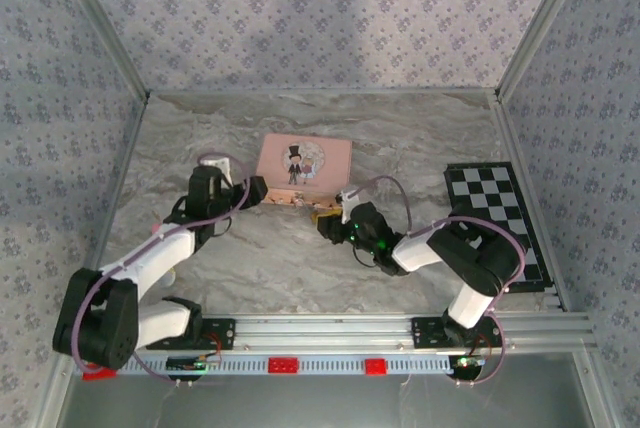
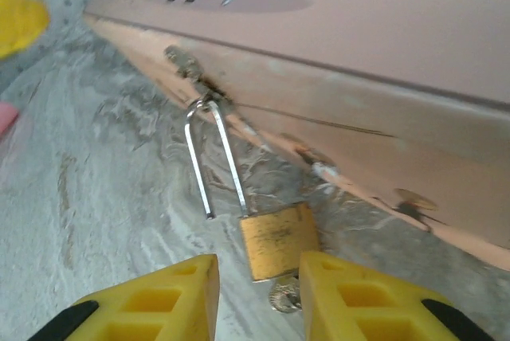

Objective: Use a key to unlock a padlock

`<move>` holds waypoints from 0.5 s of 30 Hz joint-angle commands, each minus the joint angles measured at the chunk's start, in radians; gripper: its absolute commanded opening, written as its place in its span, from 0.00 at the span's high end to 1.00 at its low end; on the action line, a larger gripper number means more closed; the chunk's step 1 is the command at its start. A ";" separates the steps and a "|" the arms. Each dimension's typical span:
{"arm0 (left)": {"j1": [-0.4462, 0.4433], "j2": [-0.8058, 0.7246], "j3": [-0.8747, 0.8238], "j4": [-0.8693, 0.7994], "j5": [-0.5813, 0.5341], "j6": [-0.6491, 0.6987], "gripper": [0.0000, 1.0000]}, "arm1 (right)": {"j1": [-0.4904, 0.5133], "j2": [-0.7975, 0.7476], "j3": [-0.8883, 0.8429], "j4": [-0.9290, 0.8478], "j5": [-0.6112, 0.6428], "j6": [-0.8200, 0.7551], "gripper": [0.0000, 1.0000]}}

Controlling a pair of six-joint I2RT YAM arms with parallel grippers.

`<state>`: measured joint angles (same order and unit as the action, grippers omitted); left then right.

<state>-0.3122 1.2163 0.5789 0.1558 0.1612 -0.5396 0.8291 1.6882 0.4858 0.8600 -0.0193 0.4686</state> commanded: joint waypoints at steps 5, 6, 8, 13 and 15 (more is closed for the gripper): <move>0.019 0.171 0.148 -0.036 0.042 0.092 0.22 | -0.009 -0.006 0.162 -0.259 -0.058 -0.170 0.62; 0.021 0.194 0.159 -0.028 0.058 0.084 0.22 | -0.015 0.001 0.183 -0.284 -0.069 -0.177 0.61; 0.021 0.233 0.177 -0.013 0.092 0.063 0.22 | -0.029 0.015 0.210 -0.313 -0.081 -0.181 0.58; -0.010 0.311 0.219 0.002 0.132 0.027 0.25 | -0.084 0.022 0.231 -0.342 -0.062 -0.192 0.50; -0.042 0.338 0.238 0.002 0.134 0.023 0.27 | -0.116 0.030 0.242 -0.345 -0.094 -0.196 0.50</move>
<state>-0.3180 1.5303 0.7673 0.1520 0.2516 -0.5018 0.7544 1.6943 0.6983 0.5694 -0.0937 0.3023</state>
